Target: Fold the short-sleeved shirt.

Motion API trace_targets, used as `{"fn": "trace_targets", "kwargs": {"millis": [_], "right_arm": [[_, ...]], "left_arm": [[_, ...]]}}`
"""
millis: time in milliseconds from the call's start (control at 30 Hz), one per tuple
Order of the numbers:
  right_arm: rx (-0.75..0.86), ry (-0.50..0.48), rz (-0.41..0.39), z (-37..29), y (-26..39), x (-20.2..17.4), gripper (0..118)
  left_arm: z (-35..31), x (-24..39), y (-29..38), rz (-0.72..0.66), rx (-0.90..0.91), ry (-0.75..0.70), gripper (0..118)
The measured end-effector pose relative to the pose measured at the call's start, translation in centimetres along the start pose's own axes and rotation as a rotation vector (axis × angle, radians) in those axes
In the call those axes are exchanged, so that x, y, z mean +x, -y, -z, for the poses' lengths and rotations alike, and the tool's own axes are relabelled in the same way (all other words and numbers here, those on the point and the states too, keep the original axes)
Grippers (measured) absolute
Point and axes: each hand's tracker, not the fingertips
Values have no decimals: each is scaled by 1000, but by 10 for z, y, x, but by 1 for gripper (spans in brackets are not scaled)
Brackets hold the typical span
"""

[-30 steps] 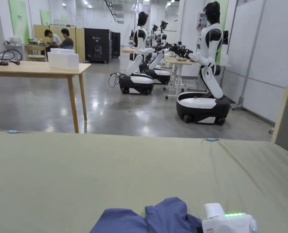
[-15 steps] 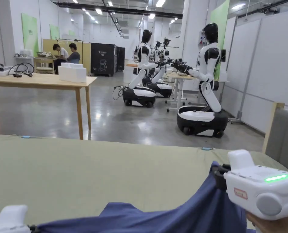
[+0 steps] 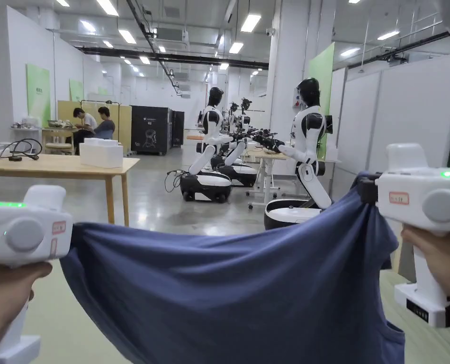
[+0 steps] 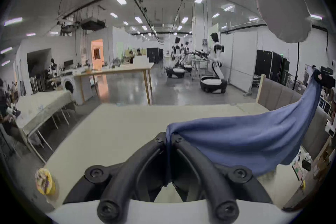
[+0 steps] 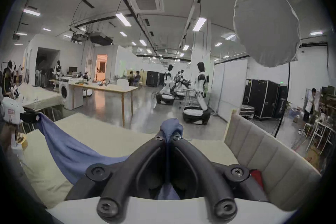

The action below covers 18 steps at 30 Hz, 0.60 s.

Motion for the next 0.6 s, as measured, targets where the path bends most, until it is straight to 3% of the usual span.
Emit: {"fn": "trace_targets", "kwargs": {"millis": [333,600], "right_arm": [[99,27,56,45,-83,10,3],[164,27,44,75,-118,6,3]], "left_arm": [[14,4,-114,5,133,-51,2],[30,0,-146,27,189,-96,2]]}}
